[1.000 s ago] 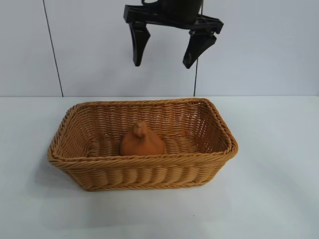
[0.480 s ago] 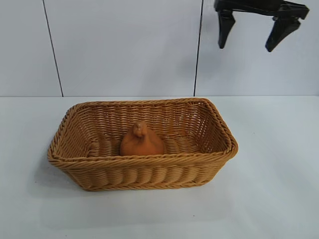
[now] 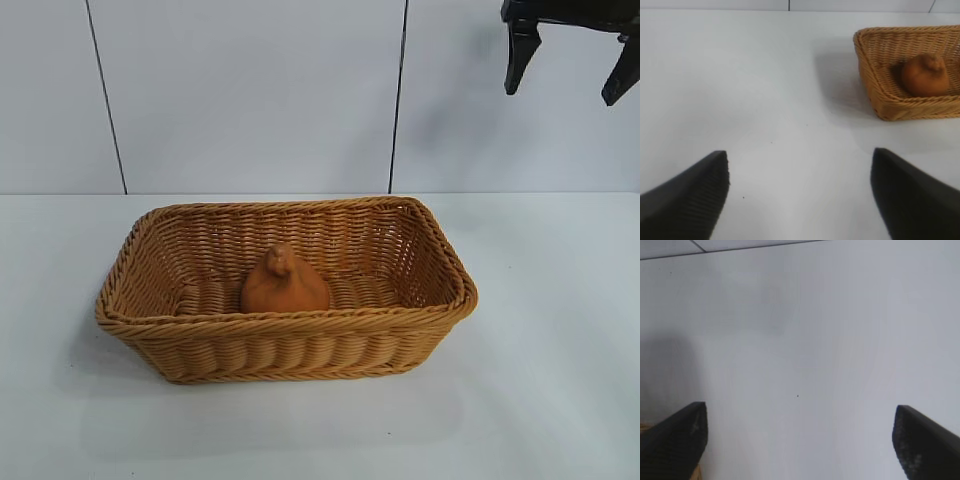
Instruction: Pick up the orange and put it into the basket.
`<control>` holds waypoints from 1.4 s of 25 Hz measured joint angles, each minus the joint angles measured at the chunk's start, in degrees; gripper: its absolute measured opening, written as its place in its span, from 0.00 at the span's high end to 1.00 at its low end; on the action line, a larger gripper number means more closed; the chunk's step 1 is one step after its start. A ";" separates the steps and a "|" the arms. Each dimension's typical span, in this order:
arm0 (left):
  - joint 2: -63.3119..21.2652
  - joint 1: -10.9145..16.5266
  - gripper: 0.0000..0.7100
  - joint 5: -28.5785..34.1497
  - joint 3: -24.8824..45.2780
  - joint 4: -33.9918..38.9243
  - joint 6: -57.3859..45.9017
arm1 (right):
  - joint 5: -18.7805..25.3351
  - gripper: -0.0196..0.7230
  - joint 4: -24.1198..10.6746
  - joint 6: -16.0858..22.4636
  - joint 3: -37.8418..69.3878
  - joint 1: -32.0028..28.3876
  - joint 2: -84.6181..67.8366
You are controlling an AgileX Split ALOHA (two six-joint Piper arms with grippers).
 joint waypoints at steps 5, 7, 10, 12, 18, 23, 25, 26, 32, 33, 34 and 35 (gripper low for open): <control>0.00 0.00 0.22 0.00 0.00 0.00 0.00 | -0.04 0.04 0.05 -0.53 12.17 0.00 -6.10; 0.00 0.00 0.22 0.00 0.00 0.00 0.00 | 0.03 0.04 0.12 -0.78 18.25 0.00 -10.09; 0.00 0.00 0.22 0.00 0.00 0.00 0.00 | 0.24 0.04 0.16 -1.25 28.73 0.00 -16.91; 0.00 0.00 0.22 0.00 0.00 0.00 0.00 | 0.32 0.04 0.16 -1.53 35.11 0.00 -21.66; 0.00 0.00 0.22 0.00 0.00 0.00 0.00 | 0.32 0.04 0.84 -1.71 54.65 0.00 -37.62; 0.00 0.00 0.22 0.00 0.00 0.00 0.00 | -1.75 0.04 0.84 -1.71 72.24 0.00 -52.21; 0.00 0.00 0.22 0.00 0.00 0.00 0.00 | -4.91 0.04 0.84 -1.71 78.21 0.00 -58.80; 0.00 0.00 0.22 0.00 0.00 0.00 0.00 | -6.26 0.04 0.84 -1.71 81.18 0.00 -61.68; 0.00 0.00 0.22 0.00 0.00 0.00 0.00 | -10.89 0.04 1.21 -2.16 87.13 0.00 -81.11; 0.00 0.00 0.22 0.00 0.00 0.00 0.00 | -11.03 0.04 1.21 -2.16 87.18 0.00 -83.59; 0.00 0.00 0.22 0.00 0.00 0.00 0.00 | -11.08 0.04 1.21 -2.16 87.18 0.00 -86.36; 0.00 0.00 0.22 0.00 0.00 0.00 0.00 | -11.08 0.04 1.21 -2.16 87.18 0.00 -89.08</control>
